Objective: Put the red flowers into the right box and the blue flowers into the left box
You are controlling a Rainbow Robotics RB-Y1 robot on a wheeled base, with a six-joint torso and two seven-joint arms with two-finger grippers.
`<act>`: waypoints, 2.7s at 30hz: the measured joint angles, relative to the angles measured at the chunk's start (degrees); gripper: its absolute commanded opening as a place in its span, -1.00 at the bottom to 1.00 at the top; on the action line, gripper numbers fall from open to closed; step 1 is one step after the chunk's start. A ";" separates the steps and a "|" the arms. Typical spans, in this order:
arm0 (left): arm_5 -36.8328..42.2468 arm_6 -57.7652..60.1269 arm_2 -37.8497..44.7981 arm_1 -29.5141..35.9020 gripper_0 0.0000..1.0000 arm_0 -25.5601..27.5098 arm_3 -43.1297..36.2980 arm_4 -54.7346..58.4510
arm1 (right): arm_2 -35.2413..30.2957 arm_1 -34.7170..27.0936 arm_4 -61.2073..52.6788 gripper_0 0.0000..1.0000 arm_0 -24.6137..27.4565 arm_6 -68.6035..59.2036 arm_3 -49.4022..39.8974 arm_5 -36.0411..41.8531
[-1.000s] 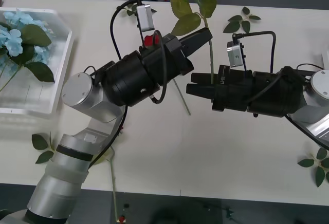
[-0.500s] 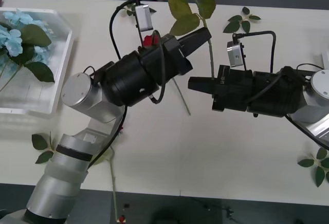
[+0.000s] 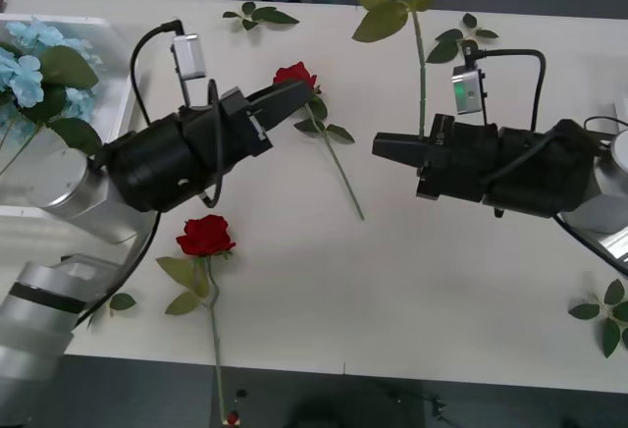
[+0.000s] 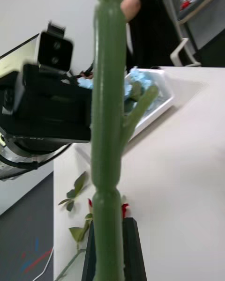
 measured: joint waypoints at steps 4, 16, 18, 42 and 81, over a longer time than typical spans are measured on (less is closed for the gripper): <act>0.02 0.00 1.42 7.49 0.46 2.01 0.00 0.00 | 0.01 -9.54 -3.37 -1.00 -0.19 0.00 -0.01 -2.34; 4.70 22.21 2.18 22.60 0.46 3.03 -0.02 -14.91 | 0.00 -33.82 -8.32 -1.00 -0.42 -9.47 11.10 -1.88; 8.76 26.88 3.79 22.45 0.46 1.69 -0.02 -20.43 | 0.00 -35.01 -6.75 -1.00 -0.42 -10.61 14.99 -1.90; 52.32 61.59 21.48 6.09 0.46 -5.33 -8.88 -72.02 | 0.00 -37.60 28.91 -1.00 1.63 -32.82 39.88 -1.72; 18.26 62.99 0.51 3.49 1.00 22.62 -26.42 -97.53 | 0.00 -37.59 24.46 1.00 1.65 -36.58 39.53 0.79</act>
